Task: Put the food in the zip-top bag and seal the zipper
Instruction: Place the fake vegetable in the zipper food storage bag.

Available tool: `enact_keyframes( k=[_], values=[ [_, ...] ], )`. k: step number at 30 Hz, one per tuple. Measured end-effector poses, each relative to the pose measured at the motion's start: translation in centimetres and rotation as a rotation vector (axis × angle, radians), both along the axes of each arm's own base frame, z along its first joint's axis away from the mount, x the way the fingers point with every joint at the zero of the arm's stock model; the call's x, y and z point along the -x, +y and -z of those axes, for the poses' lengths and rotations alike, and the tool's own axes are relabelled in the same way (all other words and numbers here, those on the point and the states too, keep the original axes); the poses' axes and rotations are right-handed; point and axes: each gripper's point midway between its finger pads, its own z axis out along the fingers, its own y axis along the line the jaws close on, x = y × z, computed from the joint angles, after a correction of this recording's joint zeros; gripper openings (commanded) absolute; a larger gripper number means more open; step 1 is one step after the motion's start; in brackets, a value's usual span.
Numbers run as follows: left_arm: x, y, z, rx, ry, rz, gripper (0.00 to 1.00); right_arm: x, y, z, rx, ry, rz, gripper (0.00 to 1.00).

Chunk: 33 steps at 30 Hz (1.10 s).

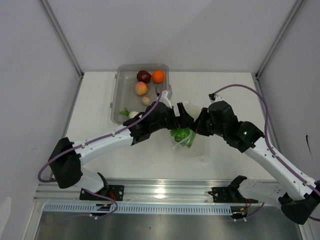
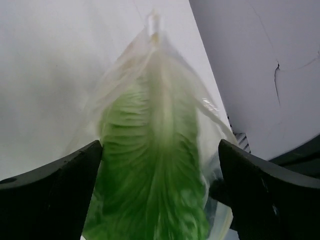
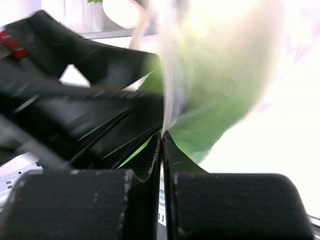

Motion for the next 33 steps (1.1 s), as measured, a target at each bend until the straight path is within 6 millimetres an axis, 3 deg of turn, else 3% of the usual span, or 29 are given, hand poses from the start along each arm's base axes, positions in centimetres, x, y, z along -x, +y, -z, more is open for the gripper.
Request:
enact_keyframes(
  k=[4, 11, 15, 17, 20, 24, 26, 28, 30, 33],
  values=[
    [0.9, 0.9, -2.6, 0.003, -0.087, 0.043, 1.00, -0.1, -0.1, 0.0, 0.000, -0.010, -0.014, 0.00],
    [4.3, 5.5, -11.7, 0.112, -0.303, 0.066, 0.99, 0.3, -1.1, 0.9, 0.032, -0.020, -0.036, 0.00],
    [5.1, 7.8, -13.2, 0.109, -0.350, 0.033, 0.99, 0.3, -1.2, 0.9, 0.041, -0.032, -0.054, 0.00],
    [5.1, 8.2, -12.3, 0.073, -0.333, 0.029, 0.99, 0.4, -1.3, 0.8, 0.046, -0.038, -0.060, 0.00],
    [4.9, 7.8, -9.4, -0.006, -0.271, 0.042, 0.97, 0.4, -1.4, 0.8, 0.050, -0.043, -0.065, 0.00],
    [4.8, 6.5, -2.8, -0.132, -0.121, 0.083, 0.86, 0.6, -1.5, 0.6, 0.049, -0.047, -0.071, 0.00],
    [5.2, 6.5, 1.2, -0.203, -0.031, 0.094, 0.84, 0.7, -1.5, 0.4, 0.046, -0.049, -0.072, 0.00],
    [5.8, 6.7, 3.6, -0.254, 0.024, 0.102, 0.84, 0.8, -1.6, 0.1, 0.042, -0.054, -0.072, 0.00],
    [6.4, 7.0, 5.3, -0.296, 0.071, 0.107, 0.84, 0.9, -1.7, -0.2, 0.036, -0.061, -0.071, 0.00],
    [7.0, 6.8, 5.6, -0.301, 0.085, 0.110, 0.83, 1.0, -1.8, -0.6, 0.028, -0.071, -0.072, 0.00]
  ],
)
